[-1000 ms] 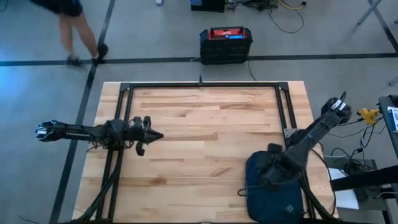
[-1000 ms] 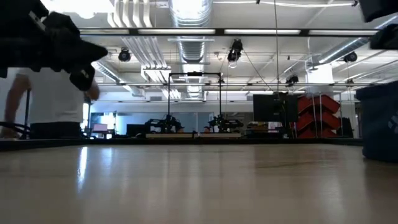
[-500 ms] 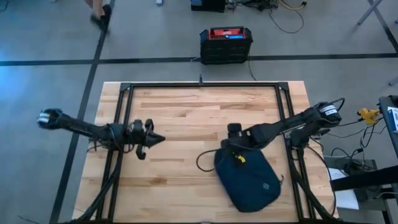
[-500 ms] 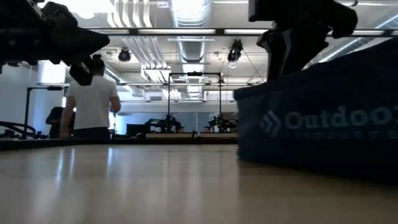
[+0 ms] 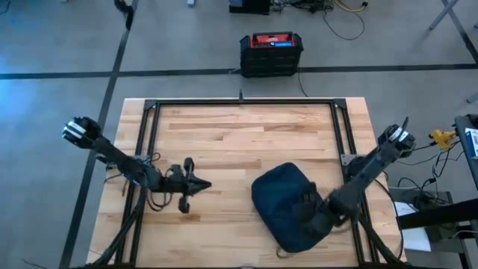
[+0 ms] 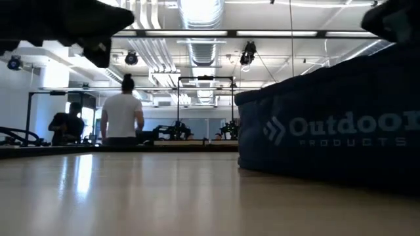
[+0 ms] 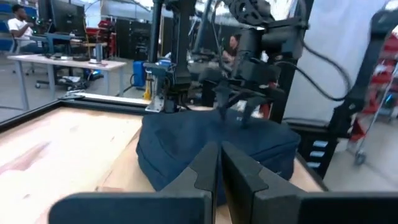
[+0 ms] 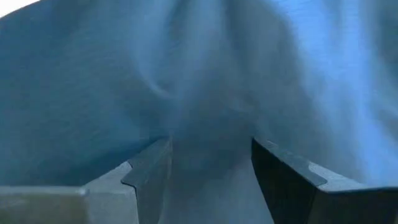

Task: Unpack backpack
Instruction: Open the backpack

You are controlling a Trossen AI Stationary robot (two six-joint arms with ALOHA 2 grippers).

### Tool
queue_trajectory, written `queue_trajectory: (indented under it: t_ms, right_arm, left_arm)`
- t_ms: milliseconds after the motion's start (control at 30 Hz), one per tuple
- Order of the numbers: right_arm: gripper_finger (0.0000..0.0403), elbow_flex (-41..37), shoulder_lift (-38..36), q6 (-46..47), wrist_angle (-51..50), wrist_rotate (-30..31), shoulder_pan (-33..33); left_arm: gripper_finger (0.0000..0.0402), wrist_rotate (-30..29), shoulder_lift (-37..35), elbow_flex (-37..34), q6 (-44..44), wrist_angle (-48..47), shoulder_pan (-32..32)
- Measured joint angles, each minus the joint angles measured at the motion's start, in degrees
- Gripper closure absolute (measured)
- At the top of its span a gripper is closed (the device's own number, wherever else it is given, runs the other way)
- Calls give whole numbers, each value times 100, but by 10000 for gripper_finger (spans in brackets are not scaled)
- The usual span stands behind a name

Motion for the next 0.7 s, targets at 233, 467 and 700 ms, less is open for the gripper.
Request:
queue_trajectory:
  t_ms: [233,467,700]
  right_arm:
    - [203,-182,817,-841,1850,317,-855]
    - [204,572,1141,-2398,2253,1074,-2151]
    - [197,538,285,-2241,1634,989,-1731]
  left_arm:
    - [397,4,1239,883,214,-329,81]
    - [397,4,1708,1426,428,-499,252]
    - [397,4,1920,1770,433,-572,281]
